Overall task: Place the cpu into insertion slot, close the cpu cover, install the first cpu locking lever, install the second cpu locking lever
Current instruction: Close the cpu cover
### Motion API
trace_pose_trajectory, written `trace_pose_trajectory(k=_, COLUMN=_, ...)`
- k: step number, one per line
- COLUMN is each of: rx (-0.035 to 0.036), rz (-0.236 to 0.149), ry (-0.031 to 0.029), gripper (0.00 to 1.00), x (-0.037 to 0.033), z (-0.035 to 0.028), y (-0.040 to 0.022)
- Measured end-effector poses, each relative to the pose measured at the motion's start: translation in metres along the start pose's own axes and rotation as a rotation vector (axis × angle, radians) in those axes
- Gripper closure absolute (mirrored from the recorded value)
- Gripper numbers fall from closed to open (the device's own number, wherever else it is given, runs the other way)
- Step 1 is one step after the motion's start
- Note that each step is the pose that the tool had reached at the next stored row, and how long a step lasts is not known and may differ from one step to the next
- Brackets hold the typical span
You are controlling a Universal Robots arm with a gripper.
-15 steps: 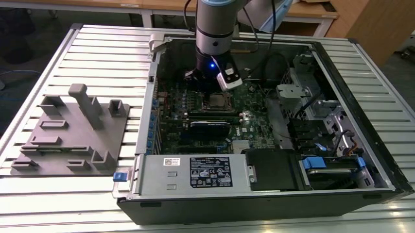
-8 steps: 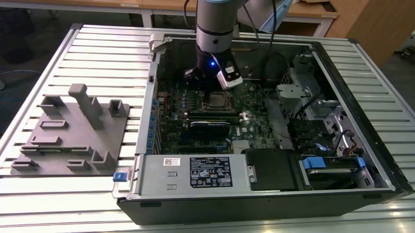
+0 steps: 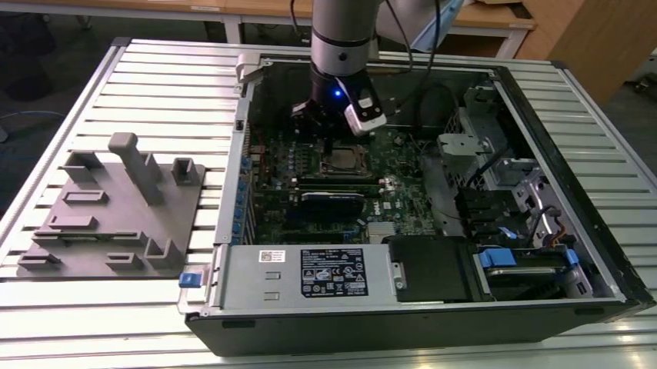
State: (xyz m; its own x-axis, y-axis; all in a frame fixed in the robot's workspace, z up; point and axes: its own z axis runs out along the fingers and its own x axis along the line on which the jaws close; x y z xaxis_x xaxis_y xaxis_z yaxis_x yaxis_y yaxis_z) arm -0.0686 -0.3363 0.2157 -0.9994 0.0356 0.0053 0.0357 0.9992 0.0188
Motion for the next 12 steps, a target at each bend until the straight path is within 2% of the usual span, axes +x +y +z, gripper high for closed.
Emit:
trace_pose_trajectory(k=3, rx=0.0003, rz=0.000, ry=0.0003, gripper=0.90, x=-0.0047, z=-0.0002, y=0.0001)
trace_pose_trajectory(k=8, rx=0.0004, rz=0.000, ry=0.0005, gripper=0.90, x=-0.0196, z=-0.0001, y=0.0007)
trace_pose_trajectory(k=12, rx=0.0003, rz=0.000, ry=0.0004, gripper=0.90, x=-0.0211, z=-0.0003, y=0.0008)
